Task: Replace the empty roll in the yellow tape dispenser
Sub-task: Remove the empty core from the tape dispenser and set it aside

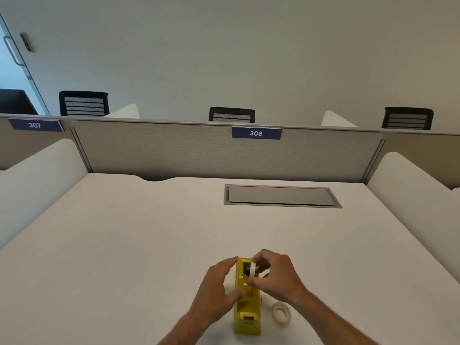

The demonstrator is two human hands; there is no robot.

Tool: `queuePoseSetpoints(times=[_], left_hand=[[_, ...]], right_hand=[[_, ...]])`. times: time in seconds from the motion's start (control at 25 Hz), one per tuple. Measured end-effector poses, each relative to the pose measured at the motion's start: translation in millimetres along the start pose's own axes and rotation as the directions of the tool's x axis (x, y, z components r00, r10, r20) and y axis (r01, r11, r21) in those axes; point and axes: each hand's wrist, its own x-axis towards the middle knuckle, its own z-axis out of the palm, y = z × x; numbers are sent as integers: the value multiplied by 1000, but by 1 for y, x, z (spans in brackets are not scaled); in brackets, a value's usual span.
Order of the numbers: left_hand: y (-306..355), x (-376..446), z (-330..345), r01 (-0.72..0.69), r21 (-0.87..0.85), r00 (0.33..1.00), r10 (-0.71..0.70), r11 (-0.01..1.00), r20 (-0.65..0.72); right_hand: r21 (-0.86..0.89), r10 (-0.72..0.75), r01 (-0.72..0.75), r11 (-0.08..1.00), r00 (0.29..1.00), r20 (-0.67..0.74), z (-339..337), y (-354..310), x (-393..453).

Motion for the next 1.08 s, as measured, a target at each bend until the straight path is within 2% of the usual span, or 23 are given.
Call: queuePoseSetpoints(times=[0.12, 0.24, 0.32, 0.68, 1.08], left_hand=[[3, -6, -1, -35, -209, 997, 18, 977, -81], [6, -11, 0, -51, -381, 990, -4, 923, -144], [9, -12, 0, -68, -442, 986, -6, 894, -164], [20, -15, -3, -91, -446, 988, 23, 890, -154], [25, -12, -3, -134, -367, 988, 98, 921, -116]], right_hand=[[211, 55, -62, 976, 998, 37, -3, -3, -2], [494, 77, -120, 861, 991, 106, -3, -2, -4], [597, 76, -169, 785, 981, 177, -4, -6, -8], [674, 141, -305, 673, 947, 288, -5, -10, -17], [651, 186, -353, 672, 931, 314, -5, -5, -17]])
